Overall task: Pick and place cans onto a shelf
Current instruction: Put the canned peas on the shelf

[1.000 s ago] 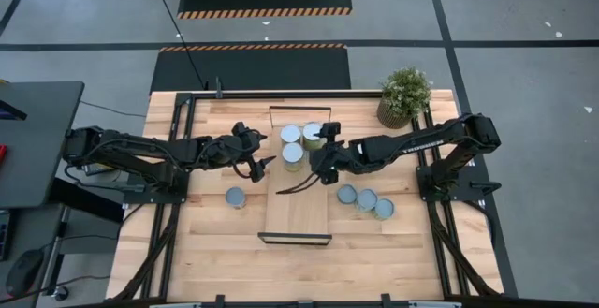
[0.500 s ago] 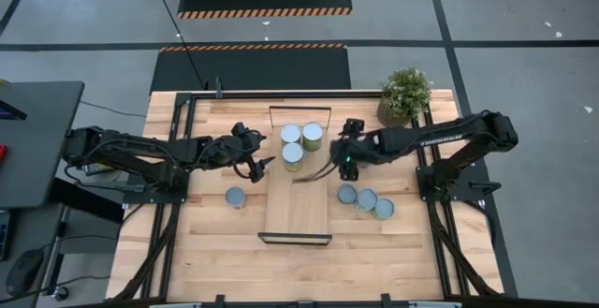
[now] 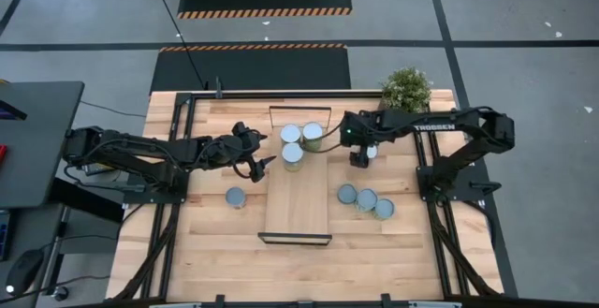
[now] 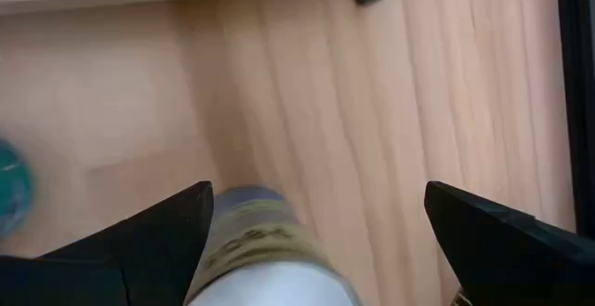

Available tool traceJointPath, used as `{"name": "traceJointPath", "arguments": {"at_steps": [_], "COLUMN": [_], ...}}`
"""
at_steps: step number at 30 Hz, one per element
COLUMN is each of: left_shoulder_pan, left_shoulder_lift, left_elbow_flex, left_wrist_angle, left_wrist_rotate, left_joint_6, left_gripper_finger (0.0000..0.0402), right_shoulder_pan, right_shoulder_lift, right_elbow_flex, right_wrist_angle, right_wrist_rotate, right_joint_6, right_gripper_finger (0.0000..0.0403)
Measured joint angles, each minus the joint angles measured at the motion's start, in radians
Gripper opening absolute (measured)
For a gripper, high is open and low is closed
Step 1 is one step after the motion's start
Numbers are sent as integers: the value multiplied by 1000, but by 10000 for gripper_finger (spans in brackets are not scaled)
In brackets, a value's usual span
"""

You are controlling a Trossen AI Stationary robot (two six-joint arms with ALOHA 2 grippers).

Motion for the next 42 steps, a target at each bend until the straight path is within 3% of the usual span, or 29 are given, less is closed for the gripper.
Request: {"name": "traceJointPath", "arguments": {"at_steps": [8,28,42], "left_shoulder_pan": [0,0,0], "left_shoulder_lift": [0,0,0], "left_elbow_flex": [0,0,0], "left_wrist_angle": [-4,-6,-6], "left_wrist_rotate": [0,0,0], "left_joint_6": [-4,-10,-9], "left_gripper_finger": [345,345,345], "right_shoulder_pan": [-46,-56,-56], "right_shoulder_lift": [9,9,94], "right_elbow_flex": [0,0,-22], "right_wrist_angle": [-29,-167,-150], "right_wrist_rotate": [-83,-84,-120], "right_joint_6": [43,143,103], "right_gripper_finger": [399,398,327]}}
